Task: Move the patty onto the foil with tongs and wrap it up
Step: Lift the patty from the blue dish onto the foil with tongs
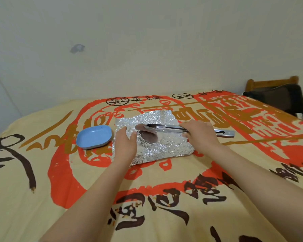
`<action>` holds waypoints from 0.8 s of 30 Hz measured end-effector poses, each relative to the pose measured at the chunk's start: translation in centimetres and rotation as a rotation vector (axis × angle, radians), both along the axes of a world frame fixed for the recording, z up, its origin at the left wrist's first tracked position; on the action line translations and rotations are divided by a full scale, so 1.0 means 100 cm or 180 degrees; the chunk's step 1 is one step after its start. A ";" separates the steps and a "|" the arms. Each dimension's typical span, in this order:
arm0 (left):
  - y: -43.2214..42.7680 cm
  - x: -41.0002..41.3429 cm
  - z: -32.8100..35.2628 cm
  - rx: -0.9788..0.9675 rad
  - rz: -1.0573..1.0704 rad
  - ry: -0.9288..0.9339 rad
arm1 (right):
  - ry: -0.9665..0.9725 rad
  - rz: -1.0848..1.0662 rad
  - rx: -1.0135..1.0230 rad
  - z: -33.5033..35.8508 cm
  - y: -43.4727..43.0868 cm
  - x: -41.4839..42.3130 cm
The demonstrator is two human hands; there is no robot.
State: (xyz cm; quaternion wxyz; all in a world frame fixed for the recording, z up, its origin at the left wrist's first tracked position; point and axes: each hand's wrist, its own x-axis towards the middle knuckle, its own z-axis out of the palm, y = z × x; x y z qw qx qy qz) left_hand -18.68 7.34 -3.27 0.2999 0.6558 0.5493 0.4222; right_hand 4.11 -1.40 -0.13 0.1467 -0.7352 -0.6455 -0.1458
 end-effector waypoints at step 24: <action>-0.017 0.034 0.022 -0.1166 -0.0700 -0.1444 | 0.2345 -0.0161 -0.0268 0.008 -0.008 -0.009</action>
